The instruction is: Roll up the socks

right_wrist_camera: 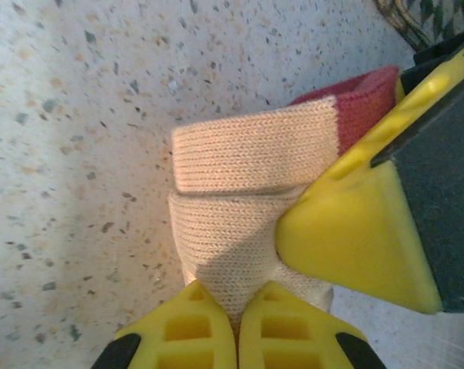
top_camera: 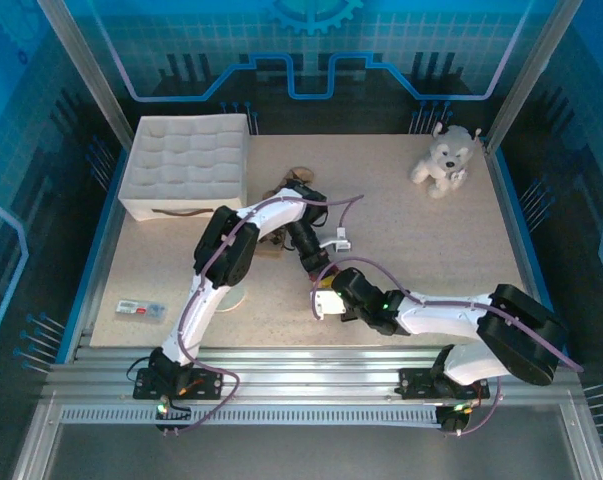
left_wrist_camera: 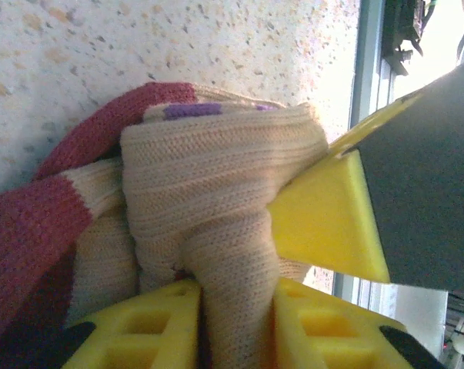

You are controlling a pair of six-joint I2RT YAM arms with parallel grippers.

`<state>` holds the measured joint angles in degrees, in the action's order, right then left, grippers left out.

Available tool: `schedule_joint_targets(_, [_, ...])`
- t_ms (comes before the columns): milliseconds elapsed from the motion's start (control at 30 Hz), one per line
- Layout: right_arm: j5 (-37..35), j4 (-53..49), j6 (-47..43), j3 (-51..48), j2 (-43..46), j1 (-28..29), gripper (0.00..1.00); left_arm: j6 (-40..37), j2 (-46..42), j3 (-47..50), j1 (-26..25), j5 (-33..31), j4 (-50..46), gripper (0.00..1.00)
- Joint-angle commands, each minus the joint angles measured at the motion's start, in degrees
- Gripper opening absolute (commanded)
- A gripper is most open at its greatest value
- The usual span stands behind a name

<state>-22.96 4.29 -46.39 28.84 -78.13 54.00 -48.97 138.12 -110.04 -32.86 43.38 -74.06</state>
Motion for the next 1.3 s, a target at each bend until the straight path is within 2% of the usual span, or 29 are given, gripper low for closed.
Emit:
schedule_joint_targets(0, [8.4,-11.1,3.8,1.2,-0.2,-1.2,0.0,0.2,-6.8,5.3,2.4,2.4,8.5,0.27])
schedule_joint_targets(300, [13.9,-15.8,6.5,3.6,-2.6,-3.3,0.0,9.9,-21.3,23.0,7.6,2.4,33.6,0.34])
schedule_joint_targets(400, [16.9,-17.0,7.8,4.2,-2.7,-4.6,0.0,14.8,-27.7,32.8,8.3,-0.8,47.8,0.34])
schedule_joint_targets(533, [22.7,-19.6,9.8,5.9,-3.5,-7.3,0.0,17.5,-35.5,47.4,8.3,-4.9,67.7,0.39])
schedule_joint_targets(667, [26.8,-21.4,10.7,7.6,-4.6,-9.7,0.0,16.4,-40.2,56.7,8.0,-5.2,78.9,0.4])
schedule_joint_targets(800, [30.3,-23.3,11.1,9.3,-5.9,-11.7,0.0,11.2,-44.0,65.2,6.4,-5.9,88.3,0.42])
schedule_joint_targets(933, [32.9,-25.1,11.6,11.0,-7.0,-13.5,0.0,9.5,-45.9,72.0,3.2,-12.4,99.3,0.48])
schedule_joint_targets(1100, [36.0,-28.1,11.8,13.0,-8.8,-15.7,0.0,4.1,-45.9,75.7,-2.3,-20.4,104.0,0.52])
schedule_joint_targets(1267, [37.1,-31.1,11.6,15.5,-11.3,-17.1,0.0,4.3,-46.2,78.2,-3.4,-24.2,110.2,0.58])
